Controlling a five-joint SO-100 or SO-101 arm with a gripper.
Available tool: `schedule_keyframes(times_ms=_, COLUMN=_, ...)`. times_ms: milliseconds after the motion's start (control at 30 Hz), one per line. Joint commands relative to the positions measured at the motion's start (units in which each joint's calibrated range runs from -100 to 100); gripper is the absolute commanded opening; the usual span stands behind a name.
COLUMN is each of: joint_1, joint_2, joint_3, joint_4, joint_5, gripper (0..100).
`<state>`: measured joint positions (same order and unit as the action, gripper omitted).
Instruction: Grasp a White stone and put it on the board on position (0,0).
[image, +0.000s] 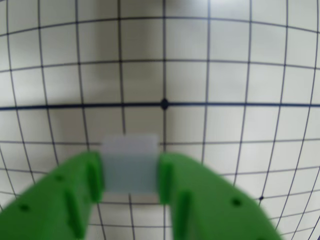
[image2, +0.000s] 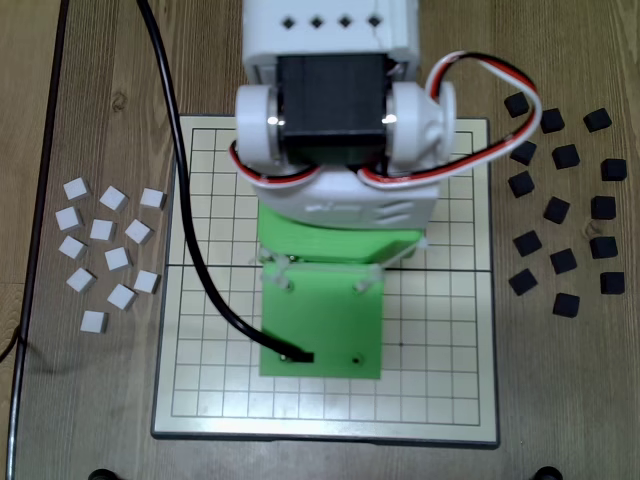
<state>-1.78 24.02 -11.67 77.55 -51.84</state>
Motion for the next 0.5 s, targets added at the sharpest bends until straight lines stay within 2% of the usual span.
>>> schedule_keyframes(times_ms=0, joint_1=1.10, joint_2=-1.93, joint_3=-0.60, joint_4=-0.78, joint_5=0.15, gripper=6)
schedule_keyframes(times_ms=467, joint_1=1.82, joint_2=-2.10, joint_3=3.74, joint_4=-4.75, joint_5=0.44, gripper=6)
